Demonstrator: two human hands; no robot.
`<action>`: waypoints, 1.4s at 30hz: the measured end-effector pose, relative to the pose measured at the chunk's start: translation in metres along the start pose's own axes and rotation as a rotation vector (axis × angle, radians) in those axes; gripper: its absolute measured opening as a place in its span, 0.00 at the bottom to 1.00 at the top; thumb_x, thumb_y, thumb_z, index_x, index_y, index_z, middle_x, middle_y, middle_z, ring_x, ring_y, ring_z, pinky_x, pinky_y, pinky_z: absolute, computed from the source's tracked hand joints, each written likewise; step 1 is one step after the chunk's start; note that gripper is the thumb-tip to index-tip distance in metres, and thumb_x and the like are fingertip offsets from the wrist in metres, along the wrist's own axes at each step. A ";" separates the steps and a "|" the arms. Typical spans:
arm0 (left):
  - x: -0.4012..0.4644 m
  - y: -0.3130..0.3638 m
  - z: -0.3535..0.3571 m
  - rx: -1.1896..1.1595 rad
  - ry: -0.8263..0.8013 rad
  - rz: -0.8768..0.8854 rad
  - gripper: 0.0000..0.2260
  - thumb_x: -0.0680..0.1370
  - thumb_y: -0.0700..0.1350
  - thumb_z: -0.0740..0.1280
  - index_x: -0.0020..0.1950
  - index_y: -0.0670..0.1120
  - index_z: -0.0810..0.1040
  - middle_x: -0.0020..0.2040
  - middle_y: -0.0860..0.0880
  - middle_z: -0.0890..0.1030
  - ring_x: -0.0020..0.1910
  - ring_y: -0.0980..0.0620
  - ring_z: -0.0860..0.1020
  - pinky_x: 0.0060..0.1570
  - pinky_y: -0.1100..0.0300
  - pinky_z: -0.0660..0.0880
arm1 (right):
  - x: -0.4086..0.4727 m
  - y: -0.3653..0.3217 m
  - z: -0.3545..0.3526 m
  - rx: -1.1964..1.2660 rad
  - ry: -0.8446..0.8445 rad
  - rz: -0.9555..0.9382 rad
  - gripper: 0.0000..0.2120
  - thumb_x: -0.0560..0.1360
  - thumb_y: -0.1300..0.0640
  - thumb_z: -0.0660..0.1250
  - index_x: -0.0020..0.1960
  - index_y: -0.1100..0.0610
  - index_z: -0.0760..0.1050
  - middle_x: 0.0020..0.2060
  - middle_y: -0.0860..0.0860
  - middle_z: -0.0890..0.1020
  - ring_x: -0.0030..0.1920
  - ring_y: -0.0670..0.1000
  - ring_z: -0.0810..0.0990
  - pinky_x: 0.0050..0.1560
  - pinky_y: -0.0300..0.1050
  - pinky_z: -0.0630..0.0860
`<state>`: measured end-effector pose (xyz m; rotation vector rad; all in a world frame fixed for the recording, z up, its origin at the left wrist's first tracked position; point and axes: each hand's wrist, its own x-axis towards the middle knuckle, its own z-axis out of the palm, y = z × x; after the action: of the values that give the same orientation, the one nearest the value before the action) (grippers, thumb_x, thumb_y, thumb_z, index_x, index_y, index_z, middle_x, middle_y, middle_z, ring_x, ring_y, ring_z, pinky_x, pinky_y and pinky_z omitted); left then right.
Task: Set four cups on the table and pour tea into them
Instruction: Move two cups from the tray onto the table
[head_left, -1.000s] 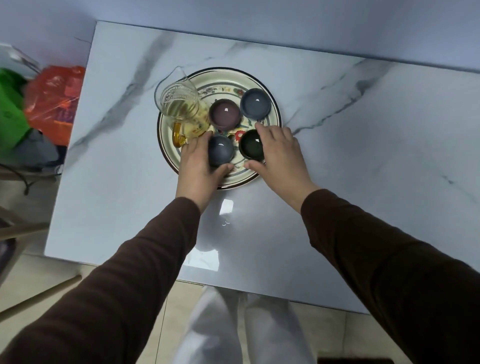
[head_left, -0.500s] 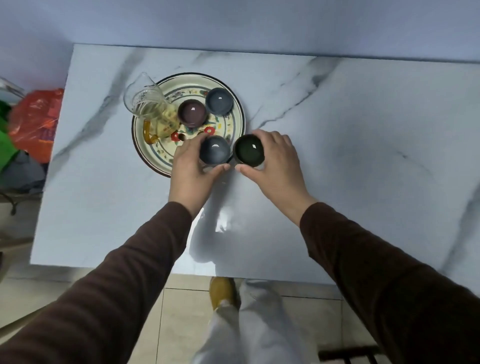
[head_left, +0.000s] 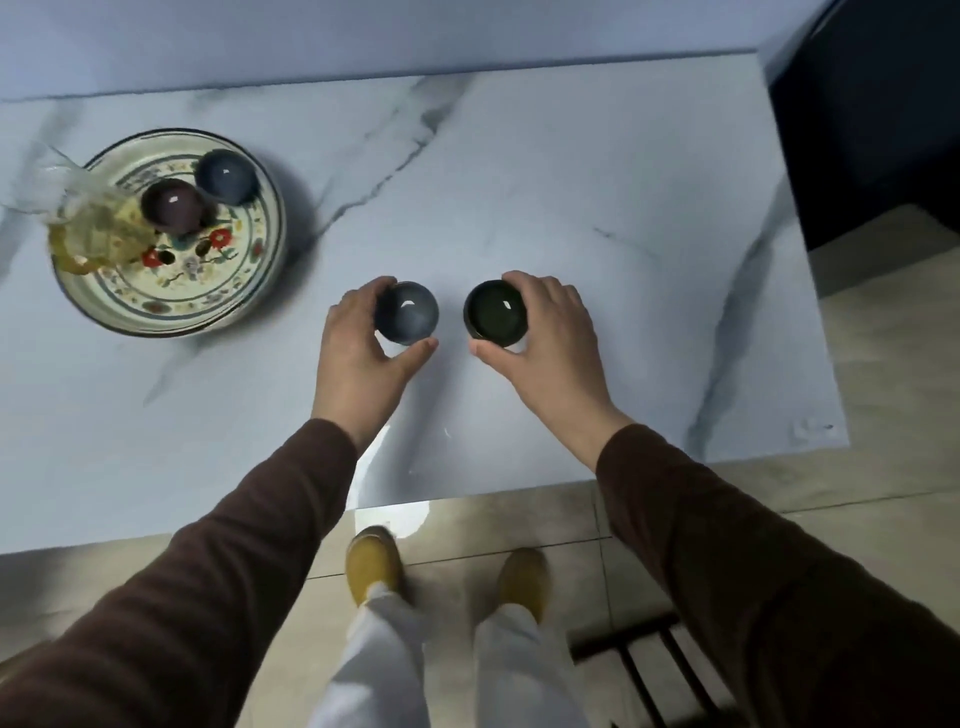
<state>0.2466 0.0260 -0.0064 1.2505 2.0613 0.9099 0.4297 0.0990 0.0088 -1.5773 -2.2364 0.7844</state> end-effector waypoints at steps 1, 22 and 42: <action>-0.002 0.007 0.010 0.002 -0.004 0.002 0.29 0.70 0.50 0.76 0.69 0.51 0.72 0.62 0.57 0.75 0.64 0.50 0.73 0.64 0.58 0.70 | -0.001 0.012 -0.008 -0.011 -0.005 0.001 0.30 0.68 0.42 0.74 0.65 0.53 0.71 0.57 0.50 0.78 0.57 0.53 0.73 0.57 0.50 0.72; 0.095 0.073 0.158 0.027 -0.089 -0.044 0.28 0.69 0.43 0.76 0.68 0.48 0.73 0.61 0.50 0.73 0.59 0.51 0.74 0.59 0.64 0.70 | 0.111 0.184 -0.070 0.024 0.004 0.089 0.31 0.67 0.44 0.75 0.66 0.53 0.71 0.60 0.51 0.77 0.59 0.54 0.72 0.59 0.49 0.71; 0.143 0.075 0.218 0.158 -0.155 -0.028 0.30 0.71 0.42 0.75 0.72 0.47 0.71 0.63 0.46 0.74 0.64 0.46 0.72 0.65 0.58 0.69 | 0.166 0.240 -0.046 -0.017 -0.064 0.040 0.32 0.67 0.47 0.76 0.66 0.56 0.70 0.62 0.53 0.75 0.62 0.56 0.72 0.62 0.50 0.70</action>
<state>0.3897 0.2372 -0.0981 1.3256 2.0532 0.6269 0.5797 0.3262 -0.1059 -1.6312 -2.2684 0.8404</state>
